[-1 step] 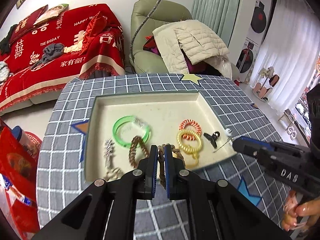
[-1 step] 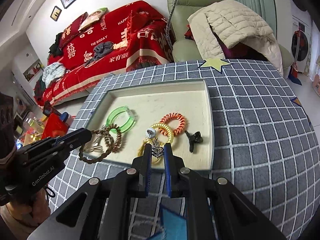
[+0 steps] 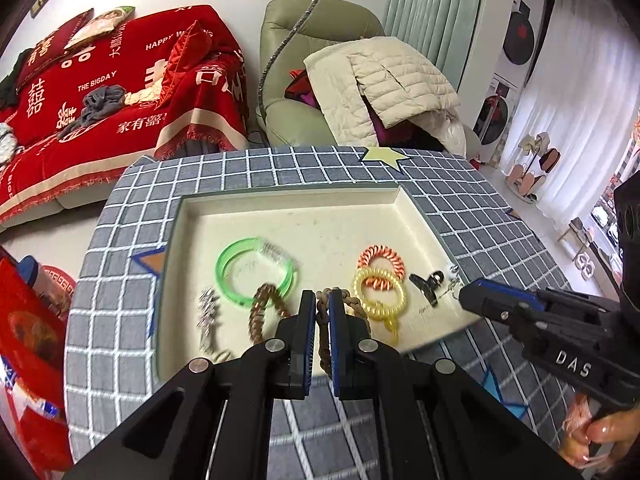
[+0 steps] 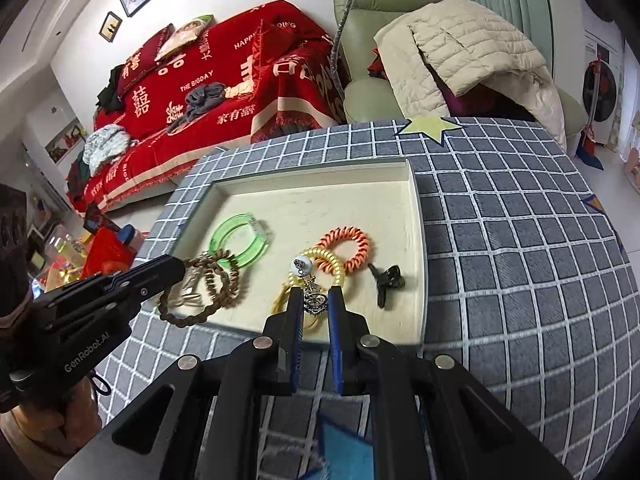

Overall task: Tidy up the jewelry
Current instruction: 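Carry both bracelets into the tray and open the right tool to release the crystal bracelet, then lower the tan braided bracelet into the tray and open the left tool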

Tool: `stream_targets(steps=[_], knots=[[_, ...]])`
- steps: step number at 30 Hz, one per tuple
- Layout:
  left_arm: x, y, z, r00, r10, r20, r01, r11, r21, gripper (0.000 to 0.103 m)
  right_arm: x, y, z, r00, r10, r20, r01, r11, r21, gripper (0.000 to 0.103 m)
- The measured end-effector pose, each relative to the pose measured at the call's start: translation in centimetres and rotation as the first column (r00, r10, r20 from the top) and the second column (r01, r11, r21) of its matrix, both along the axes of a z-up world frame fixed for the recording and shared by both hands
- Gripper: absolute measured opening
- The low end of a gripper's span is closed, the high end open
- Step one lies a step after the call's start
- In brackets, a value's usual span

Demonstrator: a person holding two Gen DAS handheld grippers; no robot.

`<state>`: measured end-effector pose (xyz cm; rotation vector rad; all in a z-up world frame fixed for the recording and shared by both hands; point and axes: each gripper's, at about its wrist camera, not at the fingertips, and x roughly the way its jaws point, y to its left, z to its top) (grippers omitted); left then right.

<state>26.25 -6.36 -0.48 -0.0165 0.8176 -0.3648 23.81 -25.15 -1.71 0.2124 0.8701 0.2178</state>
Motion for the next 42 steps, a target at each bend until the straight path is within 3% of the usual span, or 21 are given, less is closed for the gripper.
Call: stream_targets(steps=[17, 31, 33, 36, 42], knots=[[3.3, -2.8, -4.6, 1.0, 0.005, -0.023, -0.002, 0.989, 0.151, 0.028, 4.1, -0.5, -4.4, 0.997, -0.025, -0.078, 0.025, 1.0, -0.007, 0.013], [3.4, -3.4, -5.6, 0.999, 0.003, -0.045, 0.006, 0.982, 0.189, 0.028, 4.9, -0.4, -5.9, 0.992, -0.031, -0.123, 0.031, 1.0, -0.002, 0.015], [3.4, -3.4, -5.6, 0.999, 0.0, -0.043, 0.008, 0.982, 0.19, 0.028, 5.0, -0.5, -6.0, 0.991, -0.032, -0.128, 0.033, 0.999, 0.002, 0.022], [3.4, -3.6, -5.6, 0.999, -0.003, -0.042, 0.011, 0.981, 0.195, 0.028, 4.9, -0.6, -6.0, 0.992, -0.034, -0.123, 0.035, 0.999, 0.005, 0.049], [3.0, -3.7, -5.1, 1.0, 0.0, -0.029, 0.005, 0.982, 0.19, 0.028, 4.6, -0.6, -5.1, 0.996, -0.026, -0.091, 0.029, 0.999, 0.032, 0.057]])
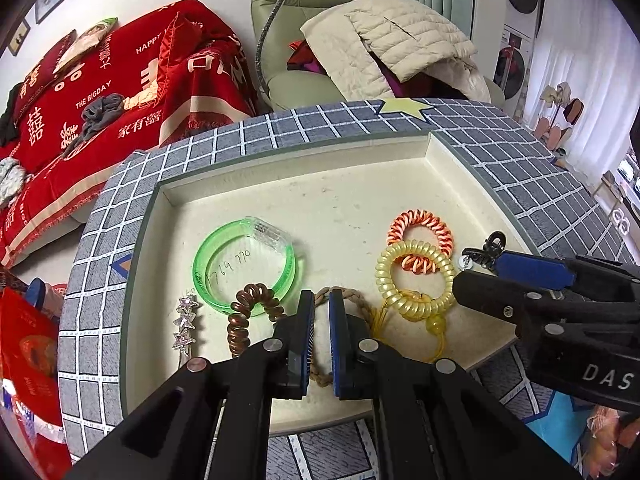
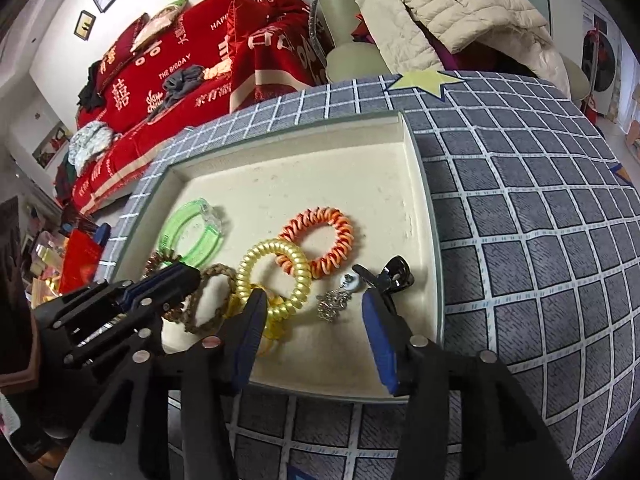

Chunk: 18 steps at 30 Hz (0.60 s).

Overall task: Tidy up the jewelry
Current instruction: 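Lower the tan braided bracelet into the tray and open the left tool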

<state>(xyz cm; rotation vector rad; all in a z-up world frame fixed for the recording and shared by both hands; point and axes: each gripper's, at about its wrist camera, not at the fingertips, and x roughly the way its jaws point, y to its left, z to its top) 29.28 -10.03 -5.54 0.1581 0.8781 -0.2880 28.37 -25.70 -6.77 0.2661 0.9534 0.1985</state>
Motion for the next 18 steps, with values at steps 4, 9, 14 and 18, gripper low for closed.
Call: stream_targets(steps=[4, 9, 14, 18], knots=[[-0.3, 0.2, 0.7, 1.0, 0.006, 0.016, -0.006, 1.0, -0.005, 0.028, -0.6, -0.2, 1.0, 1.0, -0.009, 0.03, 0.008, 1.0, 0.022, 0.062], [-0.4, 0.5, 1.2, 0.999, 0.023, 0.025, -0.022, 1.0, -0.012, 0.028, -1.2, -0.2, 2.2, 0.998, -0.015, 0.057, 0.013, 1.0, 0.029, 0.064], [-0.6, 0.9, 1.7, 0.999, 0.029, 0.036, -0.028, 0.999, -0.015, 0.028, -1.5, -0.3, 2.5, 0.998, -0.019, 0.062, 0.018, 0.999, 0.028, 0.064], [-0.8, 1.1, 1.8, 0.999, 0.028, 0.038, -0.027, 1.0, -0.013, 0.028, -1.6, -0.3, 2.6, 0.998, -0.023, 0.061, 0.022, 0.999, 0.026, 0.064]])
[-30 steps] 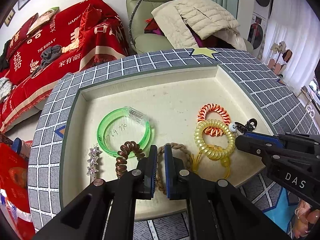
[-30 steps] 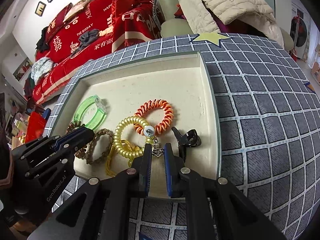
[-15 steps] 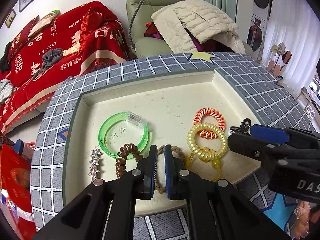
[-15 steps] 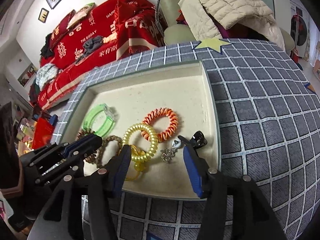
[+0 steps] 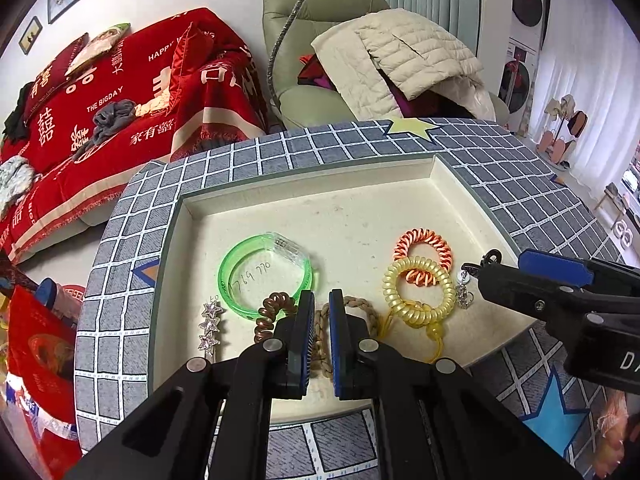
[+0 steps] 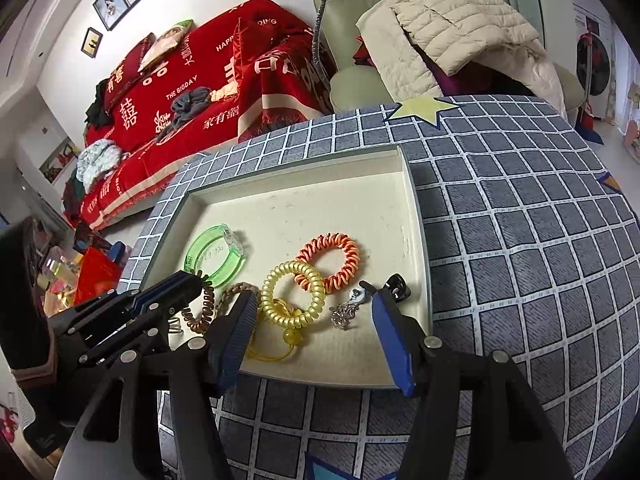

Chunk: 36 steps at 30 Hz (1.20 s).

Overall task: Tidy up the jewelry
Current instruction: 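Lower the tan braided bracelet into the tray and open the left tool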

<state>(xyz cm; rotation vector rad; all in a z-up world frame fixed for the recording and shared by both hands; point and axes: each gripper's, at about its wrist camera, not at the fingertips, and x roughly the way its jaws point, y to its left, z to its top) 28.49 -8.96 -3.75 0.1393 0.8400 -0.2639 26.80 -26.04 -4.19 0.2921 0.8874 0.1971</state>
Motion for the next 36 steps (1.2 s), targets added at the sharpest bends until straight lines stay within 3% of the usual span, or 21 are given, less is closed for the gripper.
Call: stream_targets(steps=[36], knots=[[-0.8, 2.4, 0.1, 0.998, 0.064, -0.005, -0.064, 0.998, 0.017, 0.028, -1.1, 0.4, -0.1, 1.0, -0.006, -0.015, 0.006, 0.999, -0.051, 0.064]])
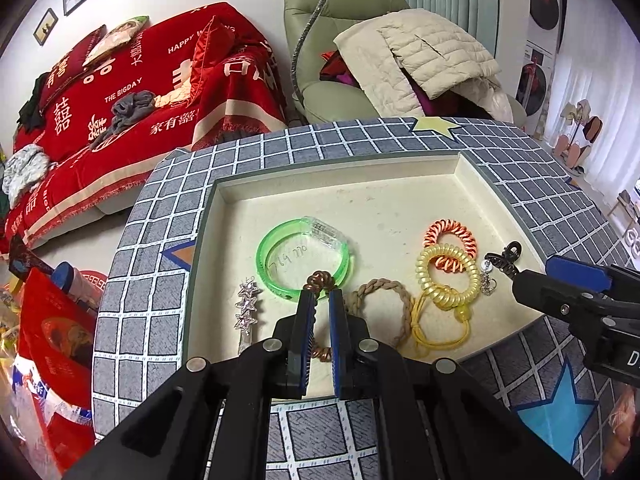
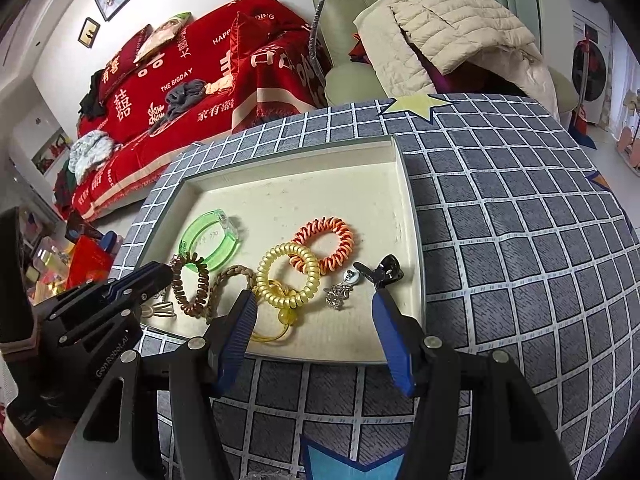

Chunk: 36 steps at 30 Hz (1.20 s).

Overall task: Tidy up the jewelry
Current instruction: 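Lower the tan braided bracelet into the tray and open the left tool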

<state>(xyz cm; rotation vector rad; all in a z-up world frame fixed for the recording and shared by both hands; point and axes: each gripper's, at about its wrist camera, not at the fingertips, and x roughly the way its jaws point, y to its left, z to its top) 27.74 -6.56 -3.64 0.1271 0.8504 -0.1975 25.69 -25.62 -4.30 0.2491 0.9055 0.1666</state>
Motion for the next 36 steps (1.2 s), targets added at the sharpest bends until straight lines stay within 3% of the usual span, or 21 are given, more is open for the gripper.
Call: stream_targets(steps=[28, 29, 30, 31, 35, 36], knots=[[-0.2, 2.9, 0.3, 0.997, 0.076, 0.01, -0.076, 0.997, -0.031, 0.028, 0.0, 1.8, 0.6, 1.0, 0.014, 0.022, -0.012, 0.998, -0.069, 0.064], [-0.2, 3.0, 0.4, 0.997, 0.075, 0.012, -0.075, 0.997, -0.025, 0.039, 0.0, 1.9, 0.7, 1.0, 0.012, 0.024, -0.01, 0.997, -0.071, 0.064], [-0.3, 3.0, 0.4, 0.997, 0.076, 0.013, -0.076, 0.997, -0.021, 0.06, 0.0, 1.9, 0.7, 1.0, 0.008, 0.026, -0.007, 0.997, -0.075, 0.064], [-0.3, 3.1, 0.5, 0.996, 0.089, 0.015, -0.089, 0.996, -0.011, 0.103, 0.0, 1.9, 0.8, 1.0, 0.004, 0.028, -0.002, 0.997, -0.081, 0.064], [-0.3, 3.4, 1.0, 0.993, 0.105, 0.05, -0.104, 0.994, -0.016, 0.103, -0.1, 2.0, 1.0, 0.999, -0.013, 0.045, 0.018, 0.994, -0.104, 0.071], [-0.3, 3.5, 1.0, 0.993, 0.107, 0.051, -0.107, 0.994, -0.018, 0.103, -0.1, 2.1, 1.1, 0.998, -0.018, 0.054, 0.024, 0.993, -0.116, 0.077]])
